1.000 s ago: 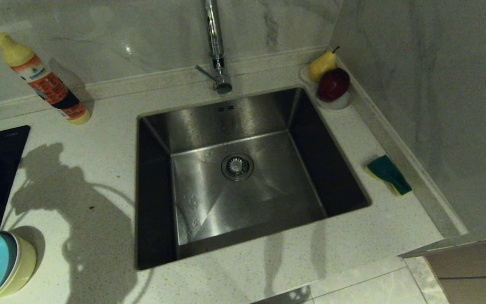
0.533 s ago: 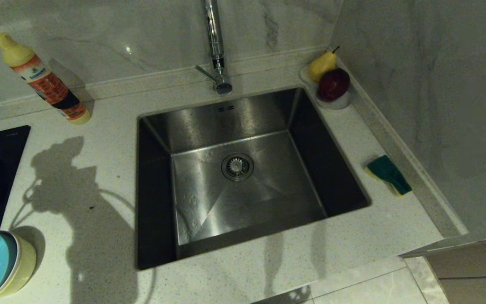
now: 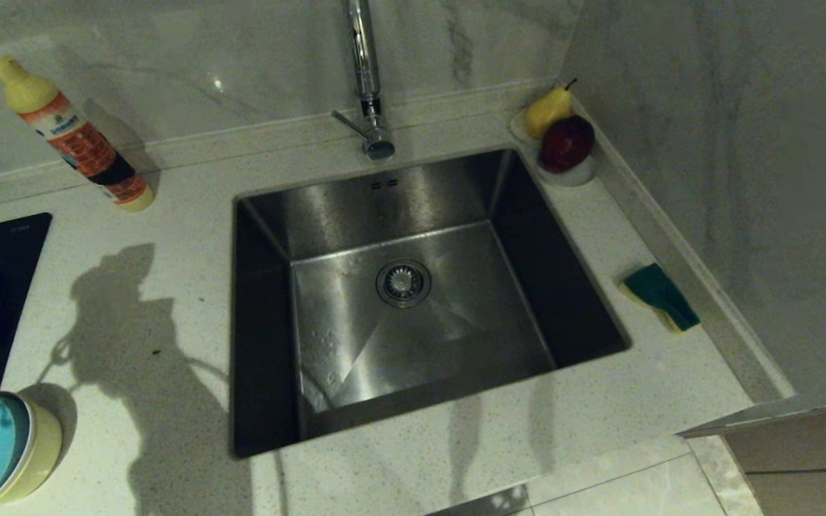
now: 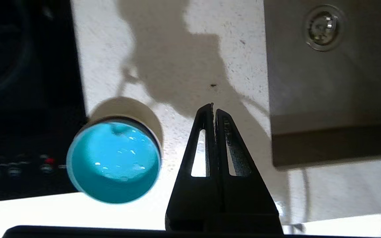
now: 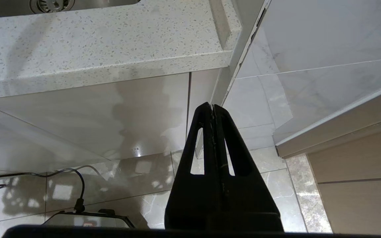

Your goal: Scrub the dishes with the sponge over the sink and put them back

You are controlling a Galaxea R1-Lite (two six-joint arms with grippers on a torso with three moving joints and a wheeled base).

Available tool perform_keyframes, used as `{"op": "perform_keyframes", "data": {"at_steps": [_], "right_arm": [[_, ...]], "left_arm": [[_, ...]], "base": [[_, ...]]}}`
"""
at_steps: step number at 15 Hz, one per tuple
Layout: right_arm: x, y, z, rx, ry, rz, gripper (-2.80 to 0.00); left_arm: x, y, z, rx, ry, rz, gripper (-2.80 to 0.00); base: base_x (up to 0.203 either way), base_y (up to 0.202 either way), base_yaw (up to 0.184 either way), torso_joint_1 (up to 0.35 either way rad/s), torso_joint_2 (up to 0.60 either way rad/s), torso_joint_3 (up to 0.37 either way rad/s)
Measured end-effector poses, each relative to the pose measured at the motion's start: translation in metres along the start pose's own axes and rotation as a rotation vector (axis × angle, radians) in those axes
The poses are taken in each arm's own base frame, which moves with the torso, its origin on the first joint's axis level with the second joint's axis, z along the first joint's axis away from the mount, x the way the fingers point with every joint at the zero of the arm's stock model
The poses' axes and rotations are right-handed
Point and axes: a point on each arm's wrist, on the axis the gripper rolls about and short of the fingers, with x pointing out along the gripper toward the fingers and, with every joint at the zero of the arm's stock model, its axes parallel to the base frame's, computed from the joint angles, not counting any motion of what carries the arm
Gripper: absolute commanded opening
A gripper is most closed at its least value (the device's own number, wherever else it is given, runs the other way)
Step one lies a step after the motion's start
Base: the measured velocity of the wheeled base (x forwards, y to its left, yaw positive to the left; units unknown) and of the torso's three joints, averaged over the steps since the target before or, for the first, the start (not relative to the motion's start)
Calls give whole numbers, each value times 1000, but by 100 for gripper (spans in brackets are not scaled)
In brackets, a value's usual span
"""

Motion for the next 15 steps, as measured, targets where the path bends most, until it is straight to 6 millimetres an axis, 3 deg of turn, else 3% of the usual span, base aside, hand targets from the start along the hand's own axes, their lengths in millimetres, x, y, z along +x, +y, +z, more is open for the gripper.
{"op": "perform_keyframes", "data": {"at_steps": [2,4,7,10,13,15], "right_arm": [[0,0,0,1,0,0,-280],[0,0,0,2,0,0,-280],[0,0,0,1,0,1,-280],[0,0,0,2,0,1,-280],[0,0,0,2,0,0,-280],[0,0,0,1,0,0,-280]], "left_arm": [[-13,-16,-1,66,-50,31,-280],[-28,-35,-18,137,-105,16,-280],[-54,-47,-66,193,-209,40,-280],[-73,-44,-126,160,-337,31,-280],[-69,-36,-186,134,-374,22,-280],[-57,-32,-220,128,-359,23,-280]], "base": [[0,0,0,0,0,0],[0,0,0,0,0,0],[0,0,0,0,0,0],[0,0,0,0,0,0],[0,0,0,0,0,0],[0,0,0,0,0,0]]}}
